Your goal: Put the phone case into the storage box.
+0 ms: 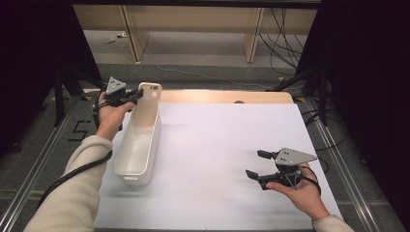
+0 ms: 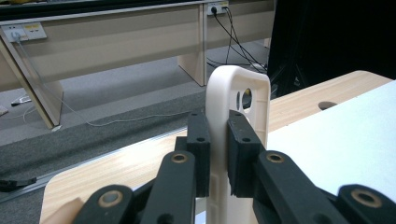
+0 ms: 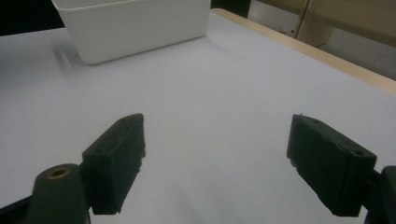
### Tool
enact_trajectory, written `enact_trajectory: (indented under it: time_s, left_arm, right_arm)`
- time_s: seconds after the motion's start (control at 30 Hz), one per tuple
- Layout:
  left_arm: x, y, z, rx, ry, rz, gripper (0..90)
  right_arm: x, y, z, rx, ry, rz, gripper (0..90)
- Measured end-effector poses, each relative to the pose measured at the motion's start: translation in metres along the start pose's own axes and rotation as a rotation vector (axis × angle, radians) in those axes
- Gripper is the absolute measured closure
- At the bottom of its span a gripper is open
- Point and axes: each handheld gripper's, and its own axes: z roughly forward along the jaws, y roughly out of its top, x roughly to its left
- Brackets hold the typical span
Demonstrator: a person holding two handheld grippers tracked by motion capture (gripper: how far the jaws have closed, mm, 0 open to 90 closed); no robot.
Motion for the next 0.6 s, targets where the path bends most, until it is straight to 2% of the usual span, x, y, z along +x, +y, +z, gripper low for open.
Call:
enact_trajectory:
  time_s: [0.6]
  left_arm:
    - [0.0012,-0.0064,0.0022,0.014,0.002,-0.014,80.8]
  right_arm:
    - [0.0000,-0.0006,0.0009,0.009,0.005,0.002,20.5]
